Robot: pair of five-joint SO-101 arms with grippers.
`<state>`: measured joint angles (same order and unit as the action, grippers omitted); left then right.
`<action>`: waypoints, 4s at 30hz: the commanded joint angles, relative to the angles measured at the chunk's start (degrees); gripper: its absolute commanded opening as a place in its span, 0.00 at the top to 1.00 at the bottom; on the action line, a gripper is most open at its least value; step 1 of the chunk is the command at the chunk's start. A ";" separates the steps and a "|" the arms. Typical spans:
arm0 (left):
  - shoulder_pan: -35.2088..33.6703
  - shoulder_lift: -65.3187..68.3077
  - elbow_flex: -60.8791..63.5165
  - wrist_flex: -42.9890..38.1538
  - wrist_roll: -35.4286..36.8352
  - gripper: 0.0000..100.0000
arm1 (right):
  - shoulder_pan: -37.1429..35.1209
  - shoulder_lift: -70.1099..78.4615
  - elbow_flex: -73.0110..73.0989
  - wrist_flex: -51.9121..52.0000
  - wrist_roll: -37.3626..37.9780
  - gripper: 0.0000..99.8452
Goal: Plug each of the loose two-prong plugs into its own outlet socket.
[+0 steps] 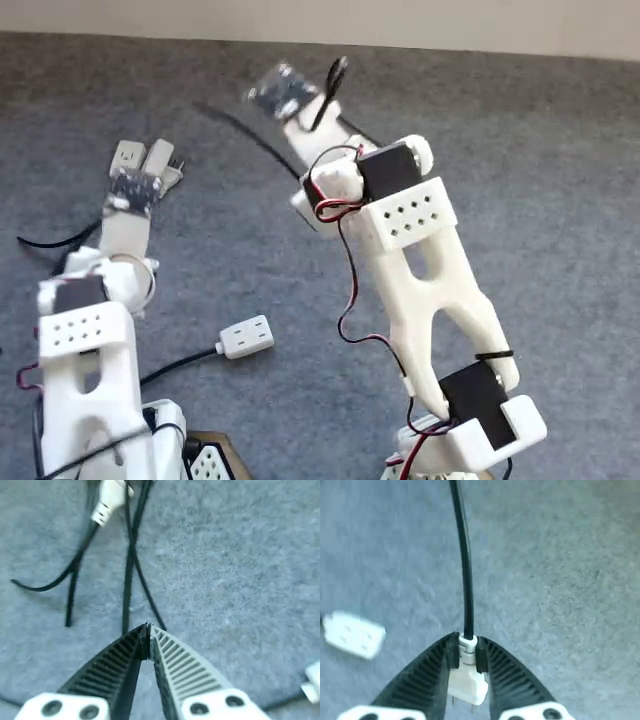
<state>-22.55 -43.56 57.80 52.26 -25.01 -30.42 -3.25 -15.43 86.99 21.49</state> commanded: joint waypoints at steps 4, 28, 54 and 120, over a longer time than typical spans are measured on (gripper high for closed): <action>0.92 -0.57 -20.70 20.22 -0.88 0.90 | -2.33 -4.62 2.68 -14.02 -17.14 0.99; 26.95 2.68 -28.79 25.93 2.90 0.78 | 6.11 -30.64 59.74 -46.20 -27.08 1.00; 41.36 -51.47 12.44 10.20 9.14 0.66 | -11.56 -43.38 60.26 -40.40 -33.14 1.00; -20.00 47.96 -68.09 34.11 -15.47 0.66 | -18.77 1.36 5.85 -1.71 33.41 1.00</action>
<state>-35.65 -6.73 0.31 84.00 -34.33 -44.13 -1.32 -5.93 82.77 41.19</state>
